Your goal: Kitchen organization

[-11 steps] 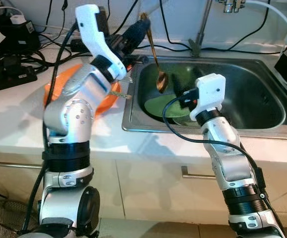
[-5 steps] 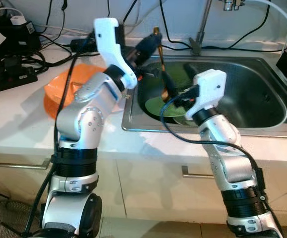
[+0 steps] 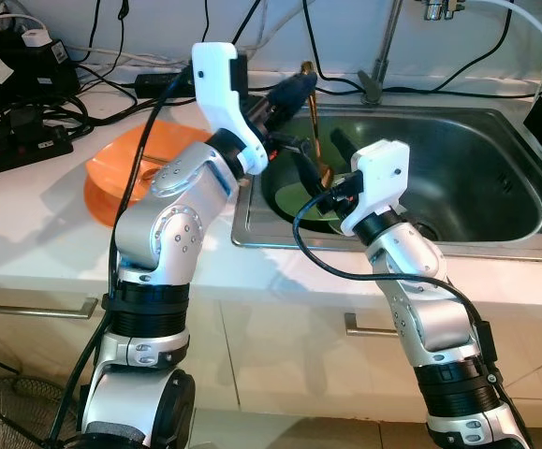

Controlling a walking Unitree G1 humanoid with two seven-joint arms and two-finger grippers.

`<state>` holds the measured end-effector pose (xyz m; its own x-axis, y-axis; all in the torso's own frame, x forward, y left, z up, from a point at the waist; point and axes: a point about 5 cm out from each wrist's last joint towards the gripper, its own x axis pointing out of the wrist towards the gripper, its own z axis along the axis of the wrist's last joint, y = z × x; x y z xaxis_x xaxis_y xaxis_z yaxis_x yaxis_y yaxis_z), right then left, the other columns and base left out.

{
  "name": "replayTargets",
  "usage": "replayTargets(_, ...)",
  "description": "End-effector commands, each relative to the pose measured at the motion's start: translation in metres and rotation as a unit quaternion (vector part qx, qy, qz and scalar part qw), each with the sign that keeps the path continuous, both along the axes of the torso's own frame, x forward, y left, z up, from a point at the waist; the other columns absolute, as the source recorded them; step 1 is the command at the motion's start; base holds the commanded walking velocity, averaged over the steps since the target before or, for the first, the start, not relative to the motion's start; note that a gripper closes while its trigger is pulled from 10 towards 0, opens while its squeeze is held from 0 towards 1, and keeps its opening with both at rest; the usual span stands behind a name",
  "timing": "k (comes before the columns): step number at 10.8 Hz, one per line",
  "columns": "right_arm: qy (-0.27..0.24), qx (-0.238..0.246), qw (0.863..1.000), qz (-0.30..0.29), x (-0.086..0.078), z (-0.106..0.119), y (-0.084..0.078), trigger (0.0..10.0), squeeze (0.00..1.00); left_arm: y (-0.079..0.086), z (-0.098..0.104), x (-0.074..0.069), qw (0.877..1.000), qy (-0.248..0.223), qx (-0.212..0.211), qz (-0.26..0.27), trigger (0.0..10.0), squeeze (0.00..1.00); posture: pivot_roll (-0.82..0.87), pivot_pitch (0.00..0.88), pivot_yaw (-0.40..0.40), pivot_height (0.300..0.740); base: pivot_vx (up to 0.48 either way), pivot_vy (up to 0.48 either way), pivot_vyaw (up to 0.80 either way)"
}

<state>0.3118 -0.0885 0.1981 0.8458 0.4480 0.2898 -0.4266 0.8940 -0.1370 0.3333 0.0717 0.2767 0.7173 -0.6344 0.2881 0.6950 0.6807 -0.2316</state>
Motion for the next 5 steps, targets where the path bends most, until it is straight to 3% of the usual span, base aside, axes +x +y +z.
replayTargets(1,0.008,-0.008,1.000,-0.012,0.0029,-0.0021,-0.0017,10.0,0.00,-0.0017,0.0025,-0.0037,1.000,-0.006,0.002,-0.011,10.0,0.00,-0.07,0.000,0.029,0.740,0.000,0.000,0.00)
replayTargets(3,0.018,-0.011,0.999,-0.039,0.0072,-0.0067,-0.0048,10.0,0.00,-0.0031,0.0025,-0.0065,1.000,-0.006,0.006,-0.024,10.0,0.00,-0.07,0.000,0.028,0.740,0.000,0.000,0.00)
replayTargets(4,0.022,-0.013,0.999,-0.045,0.0082,-0.0087,-0.0055,8.8,0.00,-0.0035,0.0023,-0.0070,1.000,-0.006,0.008,-0.025,10.0,0.00,-0.07,0.000,0.028,0.740,0.000,0.000,0.00)
replayTargets(5,0.027,-0.016,0.998,-0.052,0.0095,-0.0113,-0.0066,0.0,0.00,-0.0039,0.0024,-0.0074,1.000,-0.005,0.008,-0.027,10.0,0.00,-0.07,0.000,0.026,0.740,0.000,0.000,0.00)
